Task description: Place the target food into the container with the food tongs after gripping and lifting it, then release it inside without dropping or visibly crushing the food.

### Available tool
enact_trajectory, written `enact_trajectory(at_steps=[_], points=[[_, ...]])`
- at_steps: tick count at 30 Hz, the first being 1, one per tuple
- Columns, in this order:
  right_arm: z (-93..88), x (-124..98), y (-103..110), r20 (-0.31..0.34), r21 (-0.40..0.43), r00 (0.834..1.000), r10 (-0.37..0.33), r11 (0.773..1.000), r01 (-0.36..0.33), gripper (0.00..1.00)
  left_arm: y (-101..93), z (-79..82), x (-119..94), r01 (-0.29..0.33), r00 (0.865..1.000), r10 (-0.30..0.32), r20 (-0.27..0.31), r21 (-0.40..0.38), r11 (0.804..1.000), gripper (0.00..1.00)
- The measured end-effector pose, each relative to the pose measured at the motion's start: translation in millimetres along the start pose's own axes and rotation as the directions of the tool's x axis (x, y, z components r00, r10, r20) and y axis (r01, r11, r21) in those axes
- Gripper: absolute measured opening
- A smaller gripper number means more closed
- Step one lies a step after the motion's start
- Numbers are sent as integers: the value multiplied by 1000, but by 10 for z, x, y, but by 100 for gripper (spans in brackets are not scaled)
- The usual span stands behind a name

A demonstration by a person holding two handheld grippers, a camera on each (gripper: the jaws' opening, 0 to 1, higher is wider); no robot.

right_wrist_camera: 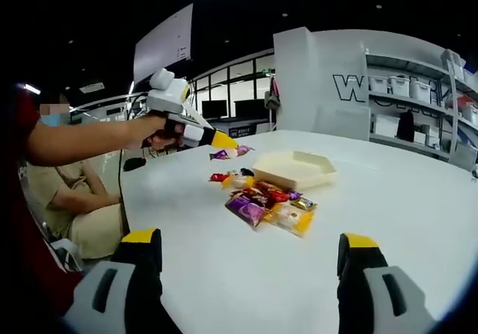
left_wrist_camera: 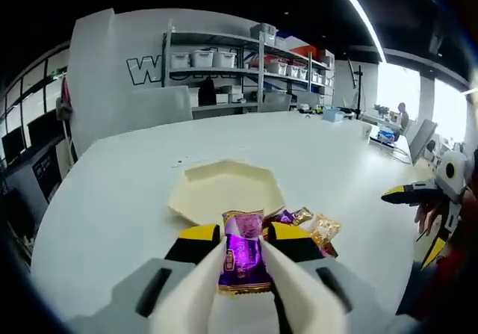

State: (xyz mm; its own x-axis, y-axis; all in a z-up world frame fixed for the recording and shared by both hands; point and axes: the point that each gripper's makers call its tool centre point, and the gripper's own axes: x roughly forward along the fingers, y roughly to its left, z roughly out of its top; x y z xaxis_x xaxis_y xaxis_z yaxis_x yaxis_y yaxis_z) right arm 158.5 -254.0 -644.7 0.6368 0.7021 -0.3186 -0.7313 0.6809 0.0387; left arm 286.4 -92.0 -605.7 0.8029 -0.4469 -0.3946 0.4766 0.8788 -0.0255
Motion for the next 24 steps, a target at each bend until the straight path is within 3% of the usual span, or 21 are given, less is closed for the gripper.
enact_trajectory(at_steps=[6,12,24], points=[[15,-4,-33,-1,0,1000,-8,1000,8,97,24,220,167,18,1000,-18,12,8,1000,24],[24,-7,-65,-3,-1,1000,-17,1000,17,97,114,539,302,19,999,-20,30,37,999,24],[-5,-8,-139,-10,2,999,-33,999,33,97,226,857,518,15,999,-18,43,66,998,25]])
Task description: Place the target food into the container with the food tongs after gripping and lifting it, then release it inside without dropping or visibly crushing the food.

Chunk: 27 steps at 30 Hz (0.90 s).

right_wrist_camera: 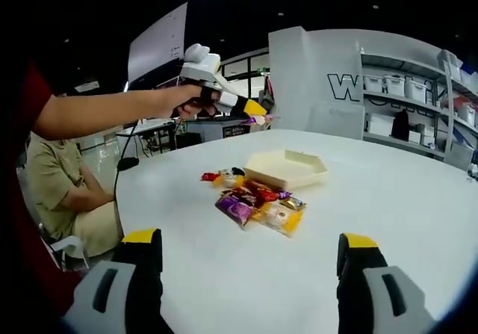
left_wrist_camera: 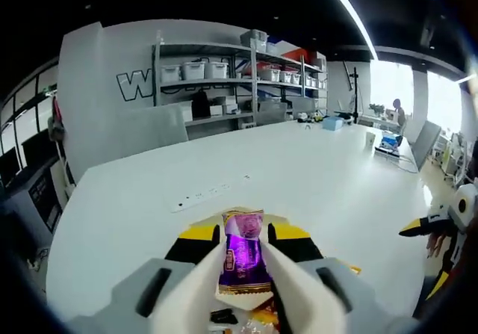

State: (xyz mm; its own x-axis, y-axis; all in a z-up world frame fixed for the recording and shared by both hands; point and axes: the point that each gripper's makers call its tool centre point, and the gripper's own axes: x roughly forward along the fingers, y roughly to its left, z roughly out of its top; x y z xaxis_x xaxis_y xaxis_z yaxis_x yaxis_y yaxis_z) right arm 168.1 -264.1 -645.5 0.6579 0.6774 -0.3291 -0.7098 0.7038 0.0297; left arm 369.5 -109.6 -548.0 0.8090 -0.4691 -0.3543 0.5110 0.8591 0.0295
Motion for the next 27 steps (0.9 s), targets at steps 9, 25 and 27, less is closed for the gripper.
enact_trajectory(at_steps=[9,25,27], points=[[9,49,-23,-3,6,1000,17,1000,-17,96,152,101,116,-41,999,41,17,14,999,27],[11,81,19,-12,-1,1000,28,1000,-28,96,150,60,33,-36,999,35,16,21,999,27],[19,77,35,-11,-3,999,31,1000,-31,95,150,42,16,-39,999,39,17,24,999,27]])
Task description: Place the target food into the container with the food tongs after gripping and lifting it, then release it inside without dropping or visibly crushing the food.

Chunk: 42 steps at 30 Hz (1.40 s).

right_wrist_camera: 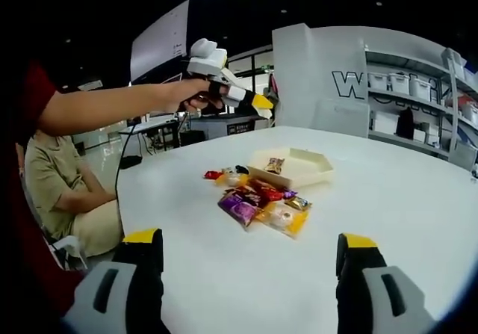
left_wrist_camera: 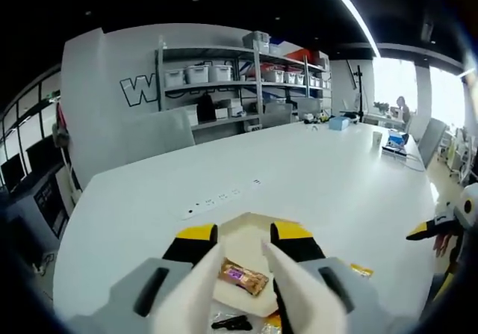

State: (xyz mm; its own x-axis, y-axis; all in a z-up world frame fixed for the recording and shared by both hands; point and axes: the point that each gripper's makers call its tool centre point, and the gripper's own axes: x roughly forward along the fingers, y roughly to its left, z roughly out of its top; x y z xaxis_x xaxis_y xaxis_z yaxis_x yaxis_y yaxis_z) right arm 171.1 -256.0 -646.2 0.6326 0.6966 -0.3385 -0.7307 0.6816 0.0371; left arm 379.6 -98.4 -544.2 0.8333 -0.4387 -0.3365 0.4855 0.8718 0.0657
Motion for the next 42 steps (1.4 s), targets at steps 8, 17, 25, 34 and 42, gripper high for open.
enact_trajectory(at_steps=[8,17,25,34,42], points=[[60,4,65,14,-2,1000,7,1000,-7,95,-192,-127,-73,44,999,-44,-17,18,999,27],[46,0,103,7,-12,1000,9,1000,-9,96,-388,-455,-130,75,996,-74,-59,27,997,27],[30,14,119,3,-14,1000,14,1000,-14,95,-630,-715,-204,121,988,-113,-102,70,990,27],[-4,42,167,13,15,999,30,999,-30,97,-798,-941,-254,154,981,-145,-131,61,986,27],[-54,72,238,-11,-8,999,41,999,-41,96,-1008,-1189,-300,184,973,-166,-159,104,977,27]])
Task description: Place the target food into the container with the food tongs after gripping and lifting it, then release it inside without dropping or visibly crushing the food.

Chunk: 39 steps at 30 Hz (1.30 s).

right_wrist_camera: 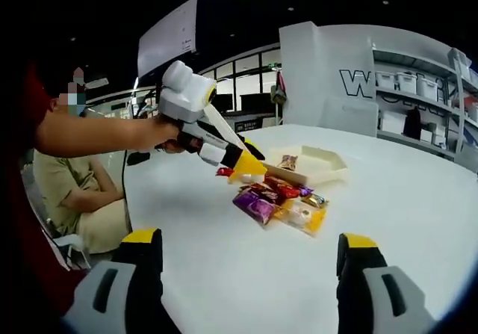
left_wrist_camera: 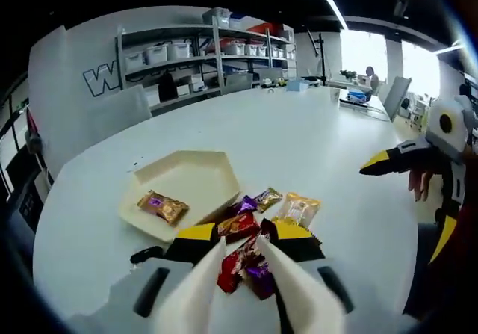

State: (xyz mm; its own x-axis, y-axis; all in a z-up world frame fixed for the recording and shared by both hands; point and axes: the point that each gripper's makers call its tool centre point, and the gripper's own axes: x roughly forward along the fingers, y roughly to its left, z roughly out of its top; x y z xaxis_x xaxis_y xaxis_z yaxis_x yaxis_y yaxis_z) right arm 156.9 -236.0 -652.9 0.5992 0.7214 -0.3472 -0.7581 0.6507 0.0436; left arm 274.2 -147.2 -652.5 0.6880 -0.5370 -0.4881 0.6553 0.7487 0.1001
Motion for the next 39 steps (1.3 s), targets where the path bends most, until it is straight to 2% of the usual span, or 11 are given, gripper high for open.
enact_trajectory(at_steps=[7,17,20,22,24,26,29,35,39], points=[[-24,-10,18,-9,-7,1000,-1,1000,1,96,-85,-188,6,11,1000,-11,-26,-3,1000,26],[-18,-20,42,-12,-11,1000,3,1000,-4,95,-190,-253,-155,17,999,-17,-35,-18,1000,27],[4,-34,19,-2,-17,1000,-6,1000,6,95,-260,-273,-263,26,999,-27,-36,-20,999,27],[16,-40,17,1,-13,1000,-4,1000,4,95,-307,-290,-311,43,998,-43,-43,-12,999,27],[35,-38,17,6,-12,1000,-4,1000,4,95,-469,-265,-361,131,991,-131,-25,27,991,27],[45,-32,18,5,-20,1000,-5,1000,5,95,-465,-294,-364,124,991,-123,-43,31,992,27],[63,-36,20,10,-20,1000,-5,1000,5,95,-582,-273,-375,185,982,-185,-31,18,983,27],[60,-66,32,10,-21,1000,-7,1000,8,95,-724,-287,-360,208,977,-207,-45,33,978,27],[54,-84,31,8,-23,1000,-8,1000,9,95,-738,-334,-333,211,976,-209,-60,35,977,27]])
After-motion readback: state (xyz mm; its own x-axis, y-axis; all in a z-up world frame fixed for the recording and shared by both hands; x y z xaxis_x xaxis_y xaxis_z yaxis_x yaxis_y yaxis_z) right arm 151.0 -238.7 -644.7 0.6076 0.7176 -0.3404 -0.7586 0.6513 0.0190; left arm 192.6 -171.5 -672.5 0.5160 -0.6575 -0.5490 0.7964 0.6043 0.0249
